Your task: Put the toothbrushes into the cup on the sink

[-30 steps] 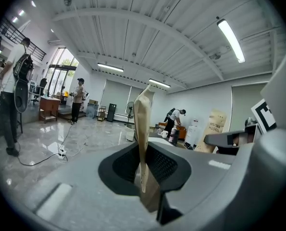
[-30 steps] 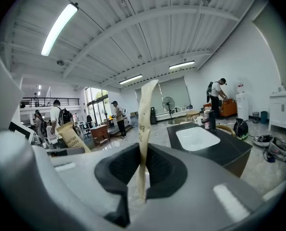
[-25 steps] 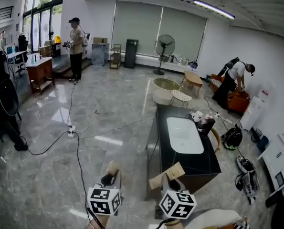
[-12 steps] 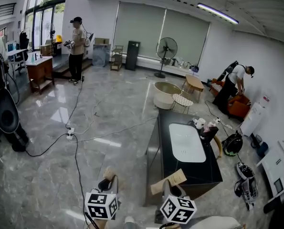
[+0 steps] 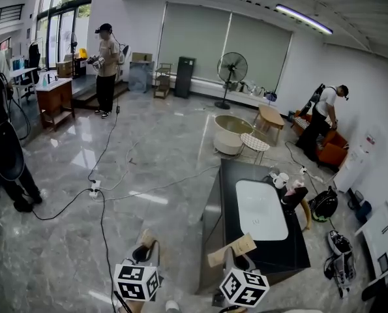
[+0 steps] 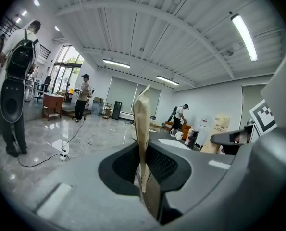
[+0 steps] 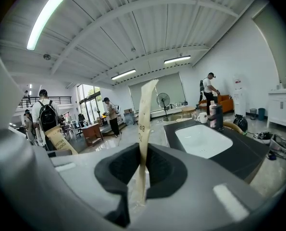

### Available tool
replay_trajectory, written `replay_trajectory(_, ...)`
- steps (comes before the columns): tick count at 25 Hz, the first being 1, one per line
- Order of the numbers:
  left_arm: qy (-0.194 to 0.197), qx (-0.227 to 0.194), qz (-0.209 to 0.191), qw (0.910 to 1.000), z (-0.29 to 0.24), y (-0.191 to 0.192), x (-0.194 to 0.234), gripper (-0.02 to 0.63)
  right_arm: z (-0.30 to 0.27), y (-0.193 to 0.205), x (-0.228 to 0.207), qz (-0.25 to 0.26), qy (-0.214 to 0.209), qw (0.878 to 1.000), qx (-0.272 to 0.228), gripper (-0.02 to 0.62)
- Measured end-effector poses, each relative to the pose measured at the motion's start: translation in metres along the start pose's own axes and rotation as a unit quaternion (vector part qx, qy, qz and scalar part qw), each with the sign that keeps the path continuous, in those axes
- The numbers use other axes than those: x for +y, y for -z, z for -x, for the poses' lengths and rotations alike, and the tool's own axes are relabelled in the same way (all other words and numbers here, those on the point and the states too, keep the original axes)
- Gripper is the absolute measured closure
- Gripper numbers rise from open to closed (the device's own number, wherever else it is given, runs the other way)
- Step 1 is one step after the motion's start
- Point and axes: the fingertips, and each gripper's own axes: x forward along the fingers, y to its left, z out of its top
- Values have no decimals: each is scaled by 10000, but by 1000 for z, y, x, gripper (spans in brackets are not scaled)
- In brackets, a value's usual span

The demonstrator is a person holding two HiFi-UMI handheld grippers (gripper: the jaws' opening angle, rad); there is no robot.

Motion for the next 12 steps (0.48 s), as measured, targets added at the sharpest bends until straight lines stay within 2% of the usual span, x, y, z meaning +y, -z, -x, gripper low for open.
replay_trajectory(12,60,46,-30,10000,-127,-41,6,566,-117,-51,-34,-146,-52,9998,129,560)
